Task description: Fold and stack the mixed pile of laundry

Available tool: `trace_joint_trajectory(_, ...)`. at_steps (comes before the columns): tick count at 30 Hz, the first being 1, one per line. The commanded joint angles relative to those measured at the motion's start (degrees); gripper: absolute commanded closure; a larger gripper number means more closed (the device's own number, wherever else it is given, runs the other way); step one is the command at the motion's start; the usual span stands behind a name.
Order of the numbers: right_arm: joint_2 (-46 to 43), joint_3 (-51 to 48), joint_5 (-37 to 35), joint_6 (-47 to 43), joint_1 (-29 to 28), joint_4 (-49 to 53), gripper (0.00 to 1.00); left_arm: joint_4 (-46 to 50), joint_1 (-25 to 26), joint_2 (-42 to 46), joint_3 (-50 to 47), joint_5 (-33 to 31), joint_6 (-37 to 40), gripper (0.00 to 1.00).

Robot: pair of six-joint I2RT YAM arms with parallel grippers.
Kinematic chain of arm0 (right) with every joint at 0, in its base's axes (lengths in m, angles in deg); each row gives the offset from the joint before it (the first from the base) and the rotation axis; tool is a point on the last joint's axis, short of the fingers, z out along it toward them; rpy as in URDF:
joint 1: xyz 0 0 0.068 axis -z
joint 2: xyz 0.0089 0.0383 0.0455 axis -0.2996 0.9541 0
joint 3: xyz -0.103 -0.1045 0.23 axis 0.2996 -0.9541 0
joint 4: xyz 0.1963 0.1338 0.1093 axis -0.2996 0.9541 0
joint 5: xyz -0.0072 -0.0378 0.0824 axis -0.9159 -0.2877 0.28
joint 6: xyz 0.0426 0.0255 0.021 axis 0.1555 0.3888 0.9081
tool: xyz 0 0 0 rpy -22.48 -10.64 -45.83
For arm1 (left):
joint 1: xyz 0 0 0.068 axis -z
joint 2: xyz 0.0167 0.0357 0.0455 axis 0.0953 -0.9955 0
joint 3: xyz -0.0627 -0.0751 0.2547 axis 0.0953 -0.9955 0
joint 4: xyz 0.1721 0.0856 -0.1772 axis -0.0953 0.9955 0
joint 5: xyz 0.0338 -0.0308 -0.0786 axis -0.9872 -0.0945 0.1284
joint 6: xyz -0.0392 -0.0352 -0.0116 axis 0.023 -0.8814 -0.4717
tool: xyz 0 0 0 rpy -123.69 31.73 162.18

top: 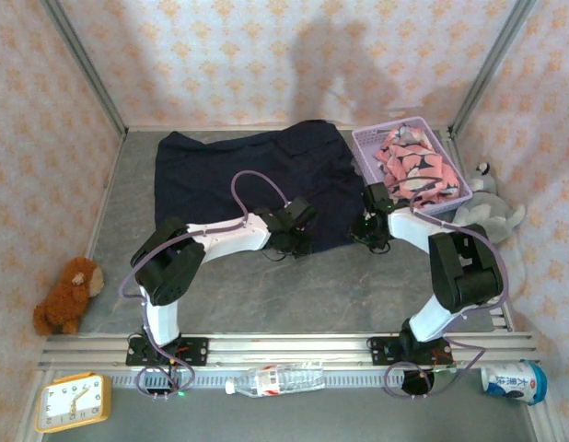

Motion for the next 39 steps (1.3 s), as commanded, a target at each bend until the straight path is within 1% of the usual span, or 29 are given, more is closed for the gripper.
trace_joint_trajectory(1,1.63,1.86,1.29,-0.20,-0.26,-2.69,0.86,2.75,0.23,-0.56,1.91,-2.83,0.27,0.92)
trace_joint_trajectory(2,1.44,2.39,1.19,-0.41,-0.26,-1.95,0.94,3.05,0.17,-0.47,2.06,-3.28,0.00,0.95)
trace_joint_trajectory(3,0.99,2.87,1.10,-0.59,-0.22,-1.10,1.00,3.57,0.11,-0.42,2.25,-3.84,-0.44,1.00)
trace_joint_trajectory(6,-1.93,4.85,0.44,-1.59,-0.24,3.27,1.00,5.72,-0.34,0.37,3.09,-5.77,-3.06,1.00)
trace_joint_trajectory(10,-7.58,8.70,0.17,-2.95,-0.26,11.58,1.00,6.91,-1.47,3.36,3.68,-4.61,-7.47,1.00)
trace_joint_trajectory(14,-11.62,13.97,1.05,-3.08,-0.26,20.36,1.00,9.20,-1.83,6.32,5.54,-4.45,-9.07,1.00)
trace_joint_trajectory(18,-12.36,17.21,2.59,-2.21,-0.22,24.28,1.00,11.71,-2.06,7.63,6.19,-4.55,-10.28,1.00)
trace_joint_trajectory(21,-10.36,18.18,2.18,-2.02,-0.23,24.57,1.00,11.84,-2.11,7.74,4.74,-4.27,-11.43,1.00)
trace_joint_trajectory(22,-8.87,18.53,1.46,-1.91,-0.15,24.28,0.98,12.04,-2.11,7.42,4.15,-3.93,-11.82,1.00)
trace_joint_trajectory(23,-7.15,18.88,0.63,-2.01,-0.02,24.00,0.87,12.56,-2.10,6.81,3.80,-3.14,-12.01,1.00)
trace_joint_trajectory(24,-5.60,19.29,-1.04,-2.30,0.04,23.89,0.77,13.06,-2.09,6.16,3.69,-1.95,-12.06,0.96)
trace_joint_trajectory(25,-3.64,19.87,-3.68,-2.45,0.05,23.94,0.64,13.86,-2.02,5.51,3.60,-0.44,-12.05,0.78)
trace_joint_trajectory(26,-1.91,20.52,-5.64,-2.62,0.08,23.96,0.57,15.22,-1.90,4.95,3.68,0.44,-11.99,0.59)
trace_joint_trajectory(27,-0.73,21.16,-6.63,-2.79,0.09,24.12,0.54,16.44,-1.79,4.87,3.77,0.77,-11.70,0.53)
trace_joint_trajectory(28,-0.05,21.62,-6.55,-2.91,0.11,24.00,0.53,17.71,-1.75,5.17,3.71,0.55,-11.26,0.49)
trace_joint_trajectory(30,-0.93,20.64,-4.20,-2.69,-0.02,22.59,0.52,19.63,-1.90,6.98,3.35,-0.85,-10.60,0.43)
trace_joint_trajectory(32,-3.61,18.36,-3.01,-2.75,-0.91,21.26,0.52,20.90,-2.55,9.41,2.93,-2.64,-10.30,0.38)
trace_joint_trajectory(34,-6.40,15.52,-2.18,-3.03,-2.24,20.69,0.53,21.26,-3.98,11.14,2.44,-4.43,-10.16,0.35)
trace_joint_trajectory(36,-9.15,11.95,-1.19,-3.04,-4.01,19.76,0.58,21.14,-6.29,11.78,1.78,-6.32,-9.98,0.35)
trace_joint_trajectory(39,-12.26,6.44,0.89,-2.18,-6.57,18.17,0.68,20.14,-10.91,10.78,1.15,-7.89,-10.26,0.35)
